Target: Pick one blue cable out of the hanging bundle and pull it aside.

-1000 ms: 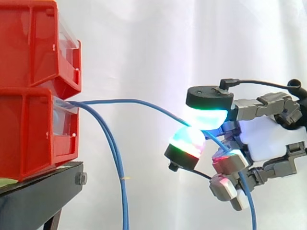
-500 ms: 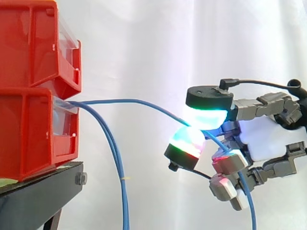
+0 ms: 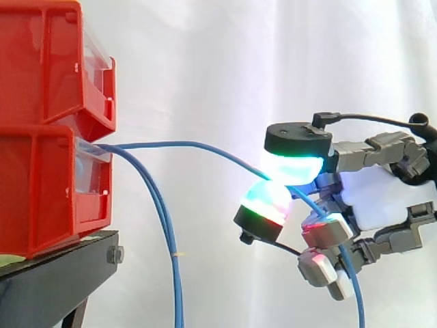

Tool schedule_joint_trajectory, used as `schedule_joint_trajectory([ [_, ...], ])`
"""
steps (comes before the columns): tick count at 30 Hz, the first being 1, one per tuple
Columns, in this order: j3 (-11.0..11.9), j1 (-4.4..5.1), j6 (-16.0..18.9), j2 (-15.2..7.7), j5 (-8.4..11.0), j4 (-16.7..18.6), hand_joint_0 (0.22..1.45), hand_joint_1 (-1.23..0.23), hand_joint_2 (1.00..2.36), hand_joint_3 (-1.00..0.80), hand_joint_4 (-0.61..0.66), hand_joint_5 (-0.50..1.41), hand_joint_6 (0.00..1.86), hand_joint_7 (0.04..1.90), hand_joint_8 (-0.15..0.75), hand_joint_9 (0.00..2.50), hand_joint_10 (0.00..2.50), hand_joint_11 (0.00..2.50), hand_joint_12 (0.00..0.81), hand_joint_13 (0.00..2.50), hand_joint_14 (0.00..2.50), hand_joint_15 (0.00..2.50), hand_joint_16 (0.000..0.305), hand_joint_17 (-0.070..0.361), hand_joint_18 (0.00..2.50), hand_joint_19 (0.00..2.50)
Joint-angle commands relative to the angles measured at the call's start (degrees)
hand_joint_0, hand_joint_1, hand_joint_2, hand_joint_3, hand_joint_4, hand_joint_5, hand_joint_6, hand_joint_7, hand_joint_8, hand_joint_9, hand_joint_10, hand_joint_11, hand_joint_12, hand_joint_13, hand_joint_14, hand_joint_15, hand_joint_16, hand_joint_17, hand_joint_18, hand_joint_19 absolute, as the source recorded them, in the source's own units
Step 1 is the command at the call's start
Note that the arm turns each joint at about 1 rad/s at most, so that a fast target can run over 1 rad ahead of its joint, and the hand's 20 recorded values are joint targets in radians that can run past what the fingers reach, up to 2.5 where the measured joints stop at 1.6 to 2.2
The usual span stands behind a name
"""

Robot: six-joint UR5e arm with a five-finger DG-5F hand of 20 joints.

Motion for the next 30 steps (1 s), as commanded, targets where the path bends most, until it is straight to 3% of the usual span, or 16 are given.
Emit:
schedule_joint_trajectory([
  [1,0.0,0.0,0.0,0.0,0.0,0.0,0.67,-0.85,1.02,-0.06,-0.08,-0.14,0.94,1.22,0.283,1.26,0.02,0.93,0.321,0.98,0.03,0.81,0.038,0.087,0.83,0.81],
  [30,0.0,0.0,0.0,0.0,0.0,0.0,0.67,-0.85,1.02,-0.06,-0.08,-0.14,0.94,1.22,0.281,1.25,0.02,0.92,0.33,0.99,0.02,0.81,0.039,0.087,0.82,0.8],
])
